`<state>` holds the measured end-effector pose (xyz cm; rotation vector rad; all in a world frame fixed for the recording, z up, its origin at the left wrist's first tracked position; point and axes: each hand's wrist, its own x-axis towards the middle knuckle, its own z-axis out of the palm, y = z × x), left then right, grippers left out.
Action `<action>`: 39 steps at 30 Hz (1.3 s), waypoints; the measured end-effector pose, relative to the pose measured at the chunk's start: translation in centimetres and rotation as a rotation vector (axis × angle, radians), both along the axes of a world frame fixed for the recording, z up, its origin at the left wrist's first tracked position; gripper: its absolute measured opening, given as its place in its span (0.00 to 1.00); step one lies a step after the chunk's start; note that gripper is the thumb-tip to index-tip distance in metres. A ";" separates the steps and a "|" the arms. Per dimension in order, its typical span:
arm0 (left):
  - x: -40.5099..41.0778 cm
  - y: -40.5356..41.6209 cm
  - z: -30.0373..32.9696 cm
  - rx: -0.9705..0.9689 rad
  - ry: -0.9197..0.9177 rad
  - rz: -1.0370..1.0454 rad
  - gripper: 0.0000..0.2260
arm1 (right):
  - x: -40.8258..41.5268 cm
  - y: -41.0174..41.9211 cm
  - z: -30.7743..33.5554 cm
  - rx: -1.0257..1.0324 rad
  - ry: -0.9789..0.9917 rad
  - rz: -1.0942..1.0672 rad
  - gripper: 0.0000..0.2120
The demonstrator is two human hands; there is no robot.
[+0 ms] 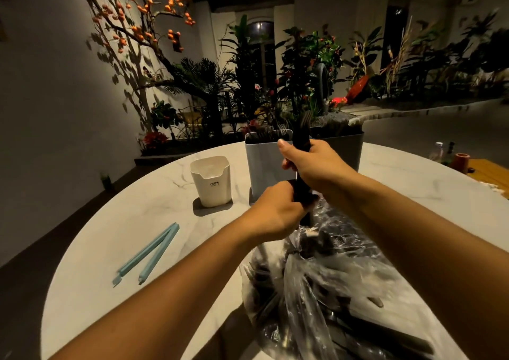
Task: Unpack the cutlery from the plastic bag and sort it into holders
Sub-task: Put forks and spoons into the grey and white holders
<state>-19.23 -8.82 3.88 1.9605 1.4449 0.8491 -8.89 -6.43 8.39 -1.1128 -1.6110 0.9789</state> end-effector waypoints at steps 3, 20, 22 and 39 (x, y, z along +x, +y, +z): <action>-0.9 0.4 0.9 0.055 0.070 0.038 0.08 | 0.6 0.3 1.1 0.007 -0.073 0.015 0.15; -4.1 8.7 8.3 0.200 0.107 0.076 0.14 | 0.1 7.7 8.7 0.333 -0.441 -0.011 0.09; -4.9 9.8 9.6 0.240 0.039 0.077 0.15 | 0.1 8.7 10.0 0.346 -0.421 -0.035 0.08; -7.0 18.0 9.5 0.210 0.114 0.150 0.14 | -1.7 17.9 8.5 0.273 -0.599 -0.069 0.09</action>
